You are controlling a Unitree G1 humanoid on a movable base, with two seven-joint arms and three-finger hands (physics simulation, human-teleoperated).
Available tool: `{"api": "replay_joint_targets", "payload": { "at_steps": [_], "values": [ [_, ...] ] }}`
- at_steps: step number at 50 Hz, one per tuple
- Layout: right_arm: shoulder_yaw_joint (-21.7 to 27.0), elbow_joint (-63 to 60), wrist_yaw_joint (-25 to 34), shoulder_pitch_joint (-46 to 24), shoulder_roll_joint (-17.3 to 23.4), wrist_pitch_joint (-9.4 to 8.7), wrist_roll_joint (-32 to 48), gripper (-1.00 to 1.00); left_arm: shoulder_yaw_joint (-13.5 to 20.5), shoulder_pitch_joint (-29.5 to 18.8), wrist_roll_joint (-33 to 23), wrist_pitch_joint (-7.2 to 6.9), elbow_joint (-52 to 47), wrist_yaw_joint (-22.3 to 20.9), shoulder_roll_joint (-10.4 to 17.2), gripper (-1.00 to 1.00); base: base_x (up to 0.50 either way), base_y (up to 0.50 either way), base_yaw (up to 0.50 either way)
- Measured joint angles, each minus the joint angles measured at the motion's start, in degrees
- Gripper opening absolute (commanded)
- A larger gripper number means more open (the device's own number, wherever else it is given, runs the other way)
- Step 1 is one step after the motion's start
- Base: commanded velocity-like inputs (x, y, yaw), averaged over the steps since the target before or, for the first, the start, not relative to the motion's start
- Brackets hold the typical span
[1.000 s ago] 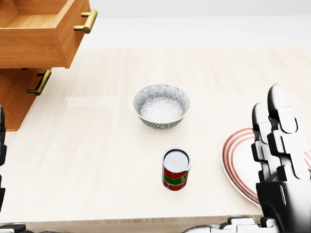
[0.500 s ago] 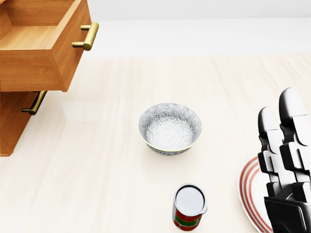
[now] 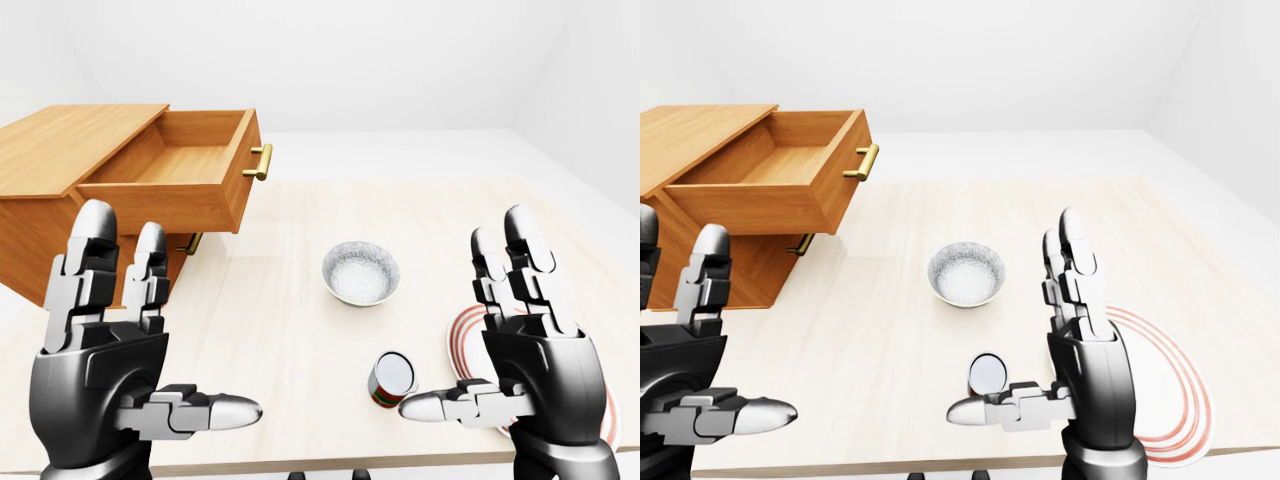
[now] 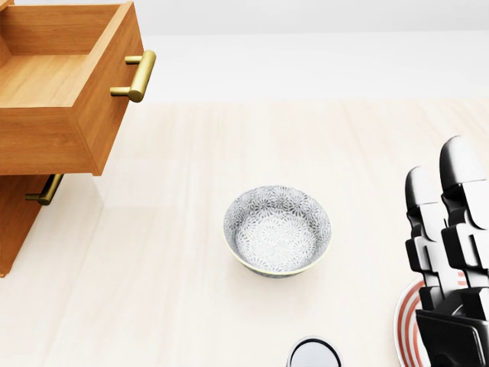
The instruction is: Put the ketchup in the top drawer of the cabinet.
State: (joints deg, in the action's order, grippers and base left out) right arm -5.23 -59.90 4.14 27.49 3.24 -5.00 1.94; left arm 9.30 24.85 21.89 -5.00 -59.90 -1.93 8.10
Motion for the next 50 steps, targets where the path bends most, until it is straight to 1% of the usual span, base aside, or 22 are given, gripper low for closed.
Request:
{"api": "replay_joint_targets", "payload": {
  "at_steps": [9, 17, 31, 50],
  "values": [
    [0.0, -0.1, 0.2, -0.4, -0.5, 0.00, 1.7, 1.00, 0.1, 0.3, 1.0, 0.00, -0.1, 0.8, 1.0, 1.00, 0.00, 0.00, 0.00],
    [0.2, -0.1, 1.0, -0.3, -1.3, 0.00, 3.6, 1.00, -0.1, 0.7, 1.8, 0.00, -0.1, 1.5, 1.8, 1.00, 0.00, 0.50, 0.00],
    [0.9, -0.1, 1.6, -0.4, -2.2, 0.00, 3.6, 1.00, 0.0, 1.2, 2.9, 0.00, -0.1, 2.6, 3.3, 1.00, 0.02, 0.50, 0.00],
    [0.9, -0.1, 1.8, -0.6, -2.3, 0.00, 3.7, 1.00, 0.2, 1.2, 3.6, 0.00, -0.1, 2.9, 3.7, 1.00, 0.04, 0.50, 0.00]
  ]
}}
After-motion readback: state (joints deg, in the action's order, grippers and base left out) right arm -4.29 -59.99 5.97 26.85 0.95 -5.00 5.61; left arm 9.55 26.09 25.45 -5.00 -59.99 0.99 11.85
